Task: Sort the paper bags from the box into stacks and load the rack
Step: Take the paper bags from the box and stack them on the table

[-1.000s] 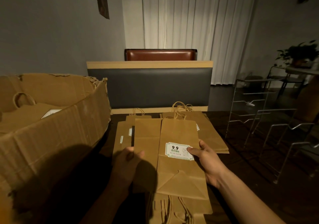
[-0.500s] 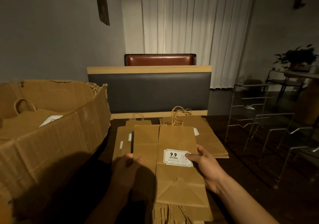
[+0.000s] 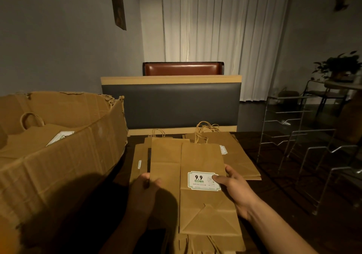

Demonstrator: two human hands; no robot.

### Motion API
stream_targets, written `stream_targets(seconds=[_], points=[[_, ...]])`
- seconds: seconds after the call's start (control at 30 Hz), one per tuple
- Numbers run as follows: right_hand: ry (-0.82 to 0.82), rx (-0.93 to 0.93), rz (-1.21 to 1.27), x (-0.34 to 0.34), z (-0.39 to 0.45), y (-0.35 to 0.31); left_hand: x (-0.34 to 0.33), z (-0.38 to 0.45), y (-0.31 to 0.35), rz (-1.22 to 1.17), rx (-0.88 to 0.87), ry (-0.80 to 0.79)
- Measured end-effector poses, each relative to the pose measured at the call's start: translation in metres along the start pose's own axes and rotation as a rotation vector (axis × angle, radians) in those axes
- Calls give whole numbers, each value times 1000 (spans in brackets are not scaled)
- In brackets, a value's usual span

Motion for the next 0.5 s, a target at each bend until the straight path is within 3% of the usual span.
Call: stream_targets(seconds=[0.13, 0.33, 0.5], points=[[15, -2, -16, 2, 2, 0, 6, 6, 1, -102, 47, 58], [10, -27, -2, 4, 5, -1, 13, 5, 17, -203, -71, 149], [-17, -44, 12, 6, 5, -4, 22, 2, 33, -266, -152, 63]])
Point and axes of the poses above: each hand's wrist, its own z-axis towards the middle knuckle, its own x-axis out of the back of the hand, y = z × x, the point moved 1 cm from there along z, towards the middle knuckle, and after that the axes turned 3 degrees about -z, right-handed, at the moved point
